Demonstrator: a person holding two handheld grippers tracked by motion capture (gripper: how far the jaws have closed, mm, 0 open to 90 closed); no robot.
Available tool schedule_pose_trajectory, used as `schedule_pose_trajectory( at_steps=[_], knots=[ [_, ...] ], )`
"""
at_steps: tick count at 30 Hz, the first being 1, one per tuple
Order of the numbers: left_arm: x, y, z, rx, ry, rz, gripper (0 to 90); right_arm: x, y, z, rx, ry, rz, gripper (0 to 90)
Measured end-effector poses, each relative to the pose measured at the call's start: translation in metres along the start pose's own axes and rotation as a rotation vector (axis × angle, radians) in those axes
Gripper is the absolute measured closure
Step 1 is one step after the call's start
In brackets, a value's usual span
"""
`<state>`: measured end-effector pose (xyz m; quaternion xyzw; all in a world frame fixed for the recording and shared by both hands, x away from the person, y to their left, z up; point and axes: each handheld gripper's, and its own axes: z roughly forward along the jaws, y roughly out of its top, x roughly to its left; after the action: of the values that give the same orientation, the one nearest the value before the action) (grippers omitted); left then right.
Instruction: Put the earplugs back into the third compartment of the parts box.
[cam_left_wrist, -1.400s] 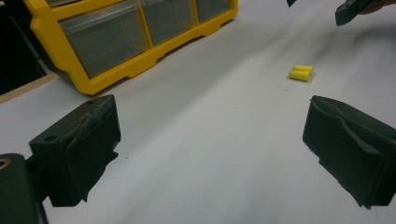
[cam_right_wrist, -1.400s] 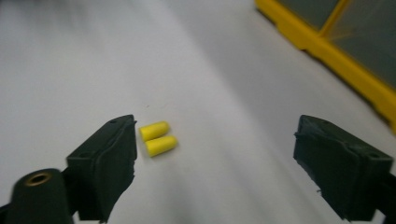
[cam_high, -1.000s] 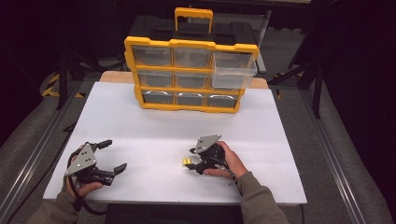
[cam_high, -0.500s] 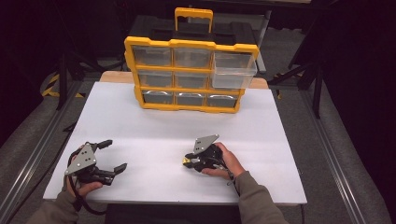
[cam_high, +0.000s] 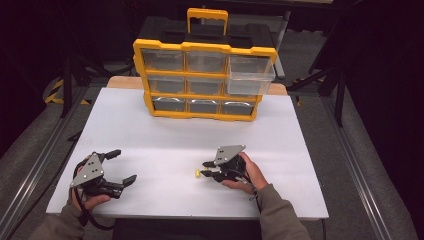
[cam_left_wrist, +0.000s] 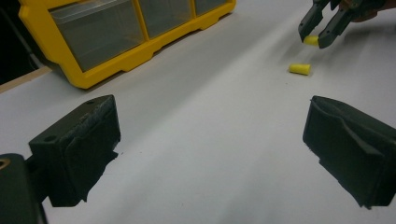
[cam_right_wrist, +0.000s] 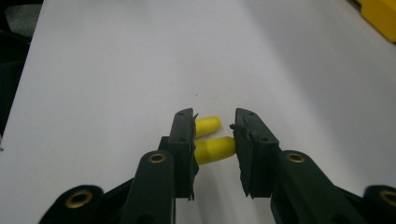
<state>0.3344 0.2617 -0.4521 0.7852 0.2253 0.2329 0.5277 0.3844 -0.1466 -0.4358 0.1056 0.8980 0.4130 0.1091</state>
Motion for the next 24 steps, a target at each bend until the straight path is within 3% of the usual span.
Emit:
schedule_pose_trajectory(
  at_steps=[7,24],
  knots=[
    [0.0,0.0,0.0,-0.004,-0.001,0.0,5.5,0.003,0.006,-0.016,-0.055,-0.065,-0.008,70.6],
    [-0.001,0.0,0.001,0.0,-0.004,-0.003,5.4,0.006,0.013,-0.072,-0.208,-0.241,0.022,71.1]
  ],
)
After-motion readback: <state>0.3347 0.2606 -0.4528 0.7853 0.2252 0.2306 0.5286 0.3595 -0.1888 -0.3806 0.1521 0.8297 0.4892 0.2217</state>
